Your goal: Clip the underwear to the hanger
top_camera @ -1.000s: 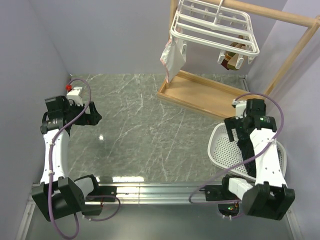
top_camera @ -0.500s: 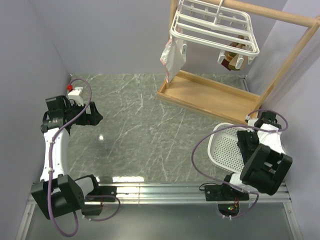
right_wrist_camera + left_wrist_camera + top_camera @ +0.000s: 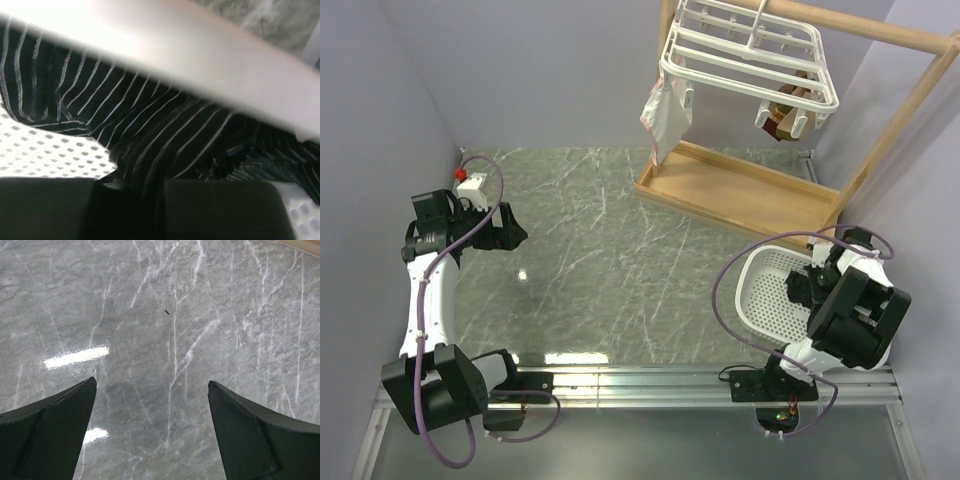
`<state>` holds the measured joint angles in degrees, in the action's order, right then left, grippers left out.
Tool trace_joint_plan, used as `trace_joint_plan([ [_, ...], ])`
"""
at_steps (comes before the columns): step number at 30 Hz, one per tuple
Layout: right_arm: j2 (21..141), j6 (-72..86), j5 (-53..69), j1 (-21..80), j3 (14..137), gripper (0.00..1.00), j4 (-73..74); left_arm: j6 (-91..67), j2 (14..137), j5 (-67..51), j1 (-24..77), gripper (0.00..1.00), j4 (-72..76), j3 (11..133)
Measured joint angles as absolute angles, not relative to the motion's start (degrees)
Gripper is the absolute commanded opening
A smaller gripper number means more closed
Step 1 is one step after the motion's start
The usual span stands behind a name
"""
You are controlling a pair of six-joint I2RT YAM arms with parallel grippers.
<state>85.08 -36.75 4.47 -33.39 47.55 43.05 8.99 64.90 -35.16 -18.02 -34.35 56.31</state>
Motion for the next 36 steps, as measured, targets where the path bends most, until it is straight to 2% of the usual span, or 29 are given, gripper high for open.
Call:
trace_joint_plan([
  [5, 78.7, -38.1, 8.7, -33.9, 52.8, 0.0, 50.6, 9.4, 64.9, -36.3, -18.0, 0.99, -35.5, 56.4],
  [10, 69.0, -39.7, 15.0, -32.5, 67.7, 0.0, 59.3, 9.8, 65.0, -37.7, -18.0, 0.99, -37.4, 57.5],
  [13, 66.3, -39.6, 17.9, -27.6, 75.6, 0.0, 62.1, 9.8, 66.2, -38.3, -18.0, 0.99, -39.0, 59.9],
  [17, 65.2, -37.1, 19.9, -15.5, 80.9, 0.0, 64.2, 9.5, 69.4, -39.7, -18.1, 0.99, -40.9, 64.1],
  [25, 70.1, -30.0, 20.2, 10.1, 82.5, 0.0, 63.6, 7.2, 73.2, -45.6, -19.4, 0.99, -44.0, 69.5],
  [31, 79.9, -27.7, 15.0, 27.7, 83.6, 0.0, 59.9, 5.6, 74.9, -49.1, -20.4, 0.99, -45.1, 71.5],
  [36, 92.2, -27.7, 9.4, 39.5, 89.8, 0.0, 57.0, 4.1, 77.4, -51.0, -21.6, 0.99, -45.2, 71.9],
])
